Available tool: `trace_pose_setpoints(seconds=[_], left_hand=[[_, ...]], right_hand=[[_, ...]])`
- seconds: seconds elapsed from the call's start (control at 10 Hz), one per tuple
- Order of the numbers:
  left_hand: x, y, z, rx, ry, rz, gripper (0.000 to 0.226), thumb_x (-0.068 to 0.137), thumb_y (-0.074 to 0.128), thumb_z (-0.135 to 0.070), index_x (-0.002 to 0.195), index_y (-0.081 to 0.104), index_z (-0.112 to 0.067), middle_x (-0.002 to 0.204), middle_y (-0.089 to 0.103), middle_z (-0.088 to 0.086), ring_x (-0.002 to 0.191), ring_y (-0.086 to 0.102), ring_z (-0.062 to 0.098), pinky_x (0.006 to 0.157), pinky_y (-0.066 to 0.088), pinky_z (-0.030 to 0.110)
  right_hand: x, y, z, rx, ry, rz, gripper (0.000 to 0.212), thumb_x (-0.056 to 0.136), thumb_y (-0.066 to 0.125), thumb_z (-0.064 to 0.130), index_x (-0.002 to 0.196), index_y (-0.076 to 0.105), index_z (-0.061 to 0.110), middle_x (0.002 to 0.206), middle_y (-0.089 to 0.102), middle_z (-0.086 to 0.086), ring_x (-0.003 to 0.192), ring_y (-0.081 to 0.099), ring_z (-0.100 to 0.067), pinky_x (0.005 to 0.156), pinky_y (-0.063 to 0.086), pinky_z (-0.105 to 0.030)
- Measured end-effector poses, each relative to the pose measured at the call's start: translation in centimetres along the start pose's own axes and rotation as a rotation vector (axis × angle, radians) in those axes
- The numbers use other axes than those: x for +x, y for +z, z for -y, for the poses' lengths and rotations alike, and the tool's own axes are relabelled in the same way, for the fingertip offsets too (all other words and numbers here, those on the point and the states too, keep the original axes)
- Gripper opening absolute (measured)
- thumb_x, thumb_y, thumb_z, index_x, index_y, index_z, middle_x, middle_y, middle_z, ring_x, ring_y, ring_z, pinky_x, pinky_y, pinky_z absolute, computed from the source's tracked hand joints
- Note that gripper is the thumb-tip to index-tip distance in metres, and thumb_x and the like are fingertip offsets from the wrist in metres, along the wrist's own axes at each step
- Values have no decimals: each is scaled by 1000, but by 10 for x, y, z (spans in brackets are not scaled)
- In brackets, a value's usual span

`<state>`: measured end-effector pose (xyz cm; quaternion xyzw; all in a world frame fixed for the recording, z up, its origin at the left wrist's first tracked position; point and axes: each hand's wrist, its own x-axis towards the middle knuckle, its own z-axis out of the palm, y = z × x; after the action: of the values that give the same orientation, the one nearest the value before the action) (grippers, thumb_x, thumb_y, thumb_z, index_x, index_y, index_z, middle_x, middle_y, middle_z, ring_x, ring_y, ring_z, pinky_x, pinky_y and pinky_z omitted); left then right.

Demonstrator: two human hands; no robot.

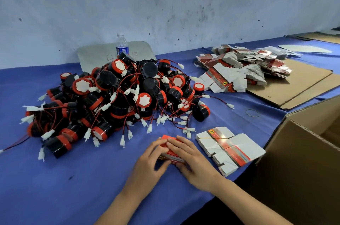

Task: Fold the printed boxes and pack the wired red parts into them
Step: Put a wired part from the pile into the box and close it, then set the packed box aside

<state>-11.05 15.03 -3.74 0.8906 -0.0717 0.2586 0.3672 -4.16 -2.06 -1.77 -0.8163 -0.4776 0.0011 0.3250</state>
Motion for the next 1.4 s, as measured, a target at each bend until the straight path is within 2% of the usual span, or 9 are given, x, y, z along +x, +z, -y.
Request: trace_pose_setpoints(seconds=[0.1,0.3,0.5,0.7,0.9,1.1,1.2,1.3,1.4], left_hand=[[-3,0,0,-13,-43,53,66,82,75,-14,134,40,-38,147,32,-23,138,27,-4,110,32,21],[-2,-3,3,44,-59,21,60,78,75,-28,125,40,-42,145,44,-10,144,24,8,121,8,42],[3,-6,-5,-57,-113,-99,62,78,73,-46,129,39,-48,138,35,-31,136,23,-10,108,29,23],[3,-5,7,-235,-438,-249,56,89,65,-14,129,39,-44,136,48,-10,126,44,11,106,36,39],[7,-1,15,-228,-539,-273,39,91,61,-7,116,52,-35,132,54,4,115,52,23,103,40,46],[9,-4,11,-290,-552,-260,35,91,59,0,114,55,-27,129,56,5,110,50,13,105,39,41],[8,-5,11,-320,-547,-256,35,91,57,2,115,55,-23,129,56,5,110,50,13,102,40,38],[6,-5,12,-344,-555,-259,35,92,57,1,117,57,-23,128,57,3,110,52,12,98,39,33],[4,-3,15,-347,-574,-250,35,92,58,-1,117,57,-25,126,58,1,109,53,13,95,40,33]], right_hand=[[0,-5,11,199,48,-250,45,89,64,14,132,53,23,136,49,14,131,40,-5,110,33,-27],[-6,-17,20,-58,-16,-103,60,80,74,34,133,50,21,132,48,12,126,42,-10,103,33,-17],[-3,-51,32,-80,72,-265,52,76,76,37,123,55,28,115,63,12,103,56,-6,84,45,-22],[-14,-156,36,1204,255,-1278,36,74,72,19,107,58,14,97,73,2,98,68,-16,81,58,-31],[-51,-203,17,2047,-167,-1608,46,89,64,31,121,53,0,117,63,-26,104,65,-39,73,60,-36],[-47,-185,-1,1957,92,-1227,48,86,61,18,128,48,-3,121,62,-26,106,66,-34,87,56,-36],[-38,-156,-11,784,469,-620,50,89,50,-5,131,51,22,129,62,-1,121,56,-13,103,46,-34],[-43,-138,-29,17,557,232,69,88,49,2,141,36,44,150,22,27,142,12,2,113,22,-29],[-49,-130,-34,-262,541,474,71,88,57,13,148,29,36,157,21,13,146,15,-14,114,25,-35]])
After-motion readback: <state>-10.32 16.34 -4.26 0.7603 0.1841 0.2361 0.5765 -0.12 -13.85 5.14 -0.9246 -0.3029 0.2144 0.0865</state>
